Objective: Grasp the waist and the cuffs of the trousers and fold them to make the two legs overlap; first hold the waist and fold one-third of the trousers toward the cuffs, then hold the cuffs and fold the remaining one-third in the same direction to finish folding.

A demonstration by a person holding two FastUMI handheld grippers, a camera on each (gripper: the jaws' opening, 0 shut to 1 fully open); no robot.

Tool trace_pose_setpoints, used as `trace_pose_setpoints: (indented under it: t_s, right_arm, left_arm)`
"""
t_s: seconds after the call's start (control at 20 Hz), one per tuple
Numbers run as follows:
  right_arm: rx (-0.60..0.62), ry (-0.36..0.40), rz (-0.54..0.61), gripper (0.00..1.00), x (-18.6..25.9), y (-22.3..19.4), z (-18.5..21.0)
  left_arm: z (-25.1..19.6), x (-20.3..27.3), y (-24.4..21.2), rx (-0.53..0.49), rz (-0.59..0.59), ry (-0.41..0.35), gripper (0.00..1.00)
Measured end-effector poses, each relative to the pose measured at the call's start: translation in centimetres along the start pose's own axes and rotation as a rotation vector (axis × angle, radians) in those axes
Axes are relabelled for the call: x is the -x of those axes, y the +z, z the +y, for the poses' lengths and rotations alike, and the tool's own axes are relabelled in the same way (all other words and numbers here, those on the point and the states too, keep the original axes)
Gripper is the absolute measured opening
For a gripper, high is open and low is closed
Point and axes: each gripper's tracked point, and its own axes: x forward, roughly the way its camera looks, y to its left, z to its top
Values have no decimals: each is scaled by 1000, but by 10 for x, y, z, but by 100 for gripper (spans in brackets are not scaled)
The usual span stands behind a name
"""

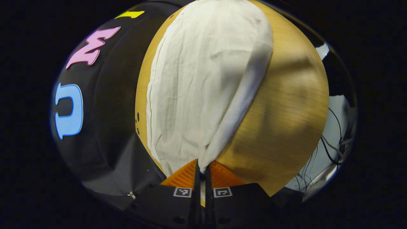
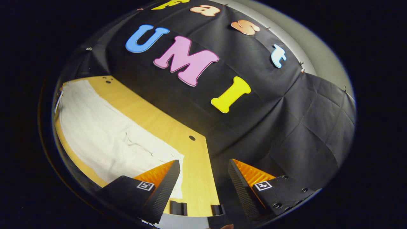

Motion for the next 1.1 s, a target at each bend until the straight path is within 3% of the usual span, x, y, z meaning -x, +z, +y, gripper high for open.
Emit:
trace_pose_setpoints:
  t_s: [0.1,0.35,0.65,1.0,1.1]
  right_arm:
    - [114,47,26,98,-1,-23,8]
    - [414,240,52,98,-10,-81,49]
    - [636,493,29,98,-26,-131,115]
    - [783,588,66,98,-48,-179,129]
    - [834,577,44,97,-57,-180,131]
  left_arm:
    - [-2,-1,7,-24,-52,0,6]
    - [1,-3,1,-5,-47,-24,5]
    - [2,-3,1,-16,-12,-48,5]
    - [0,-3,2,-27,10,-66,5]
    - [1,-3,1,-37,16,-70,5]
